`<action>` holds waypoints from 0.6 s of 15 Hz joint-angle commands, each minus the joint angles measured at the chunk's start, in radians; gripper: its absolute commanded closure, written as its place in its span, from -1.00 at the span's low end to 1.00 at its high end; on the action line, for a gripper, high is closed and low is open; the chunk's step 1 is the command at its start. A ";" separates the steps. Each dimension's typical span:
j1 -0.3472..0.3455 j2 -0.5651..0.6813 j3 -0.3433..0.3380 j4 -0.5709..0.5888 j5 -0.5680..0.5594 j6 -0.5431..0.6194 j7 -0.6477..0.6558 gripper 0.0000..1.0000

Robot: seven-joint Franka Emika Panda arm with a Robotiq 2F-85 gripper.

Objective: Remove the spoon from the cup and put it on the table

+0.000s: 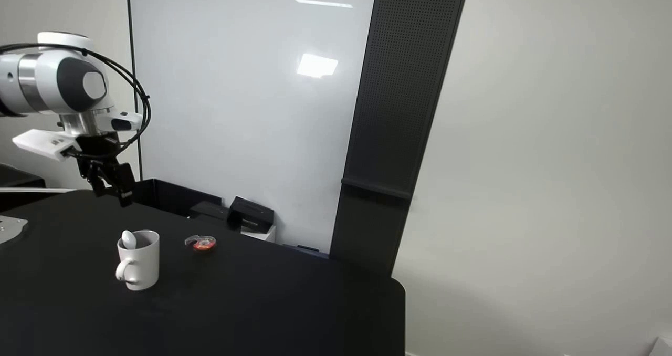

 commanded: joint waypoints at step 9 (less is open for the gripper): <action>0.002 0.000 -0.002 0.003 0.016 -0.002 -0.007 -1.00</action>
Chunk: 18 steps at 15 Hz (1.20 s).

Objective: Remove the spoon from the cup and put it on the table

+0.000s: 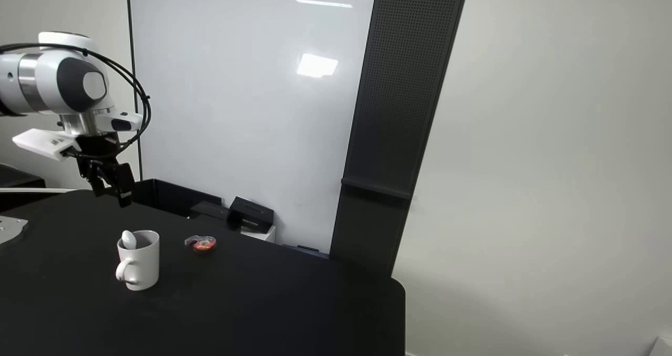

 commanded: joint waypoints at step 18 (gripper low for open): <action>0.069 0.094 -0.109 0.116 -0.082 -0.044 0.076 -1.00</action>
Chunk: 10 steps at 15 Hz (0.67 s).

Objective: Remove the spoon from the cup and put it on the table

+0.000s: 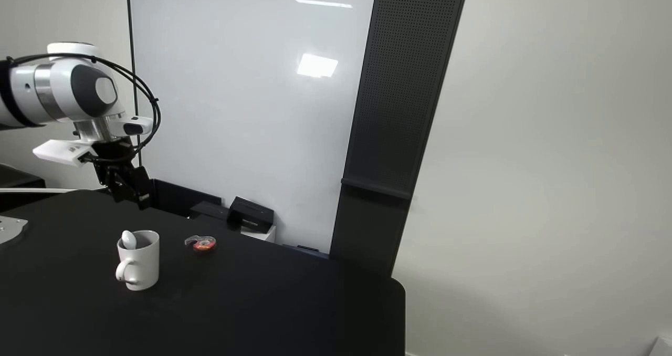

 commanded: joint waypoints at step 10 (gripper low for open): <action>0.026 0.152 -0.017 0.197 -0.012 -0.106 0.037 -1.00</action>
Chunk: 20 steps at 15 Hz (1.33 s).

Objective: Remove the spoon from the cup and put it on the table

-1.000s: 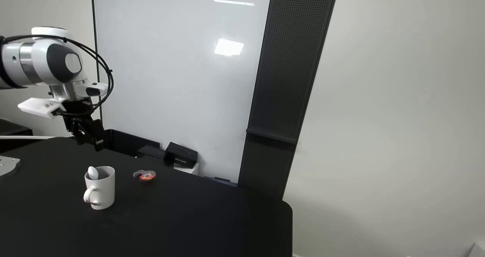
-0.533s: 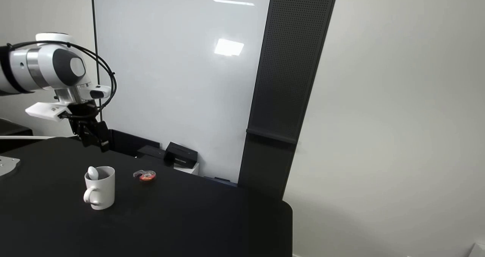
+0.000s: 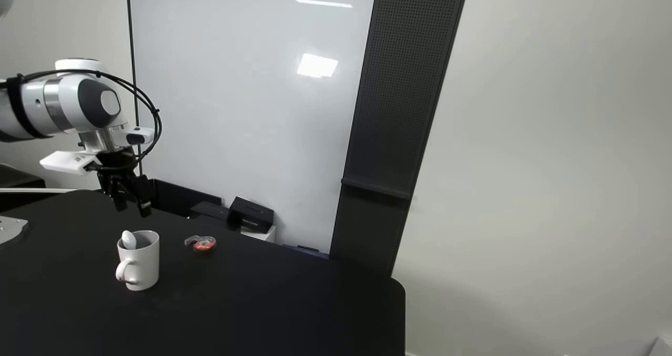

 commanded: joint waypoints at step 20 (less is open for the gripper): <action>0.018 0.104 0.003 0.121 -0.001 -0.109 0.020 -1.00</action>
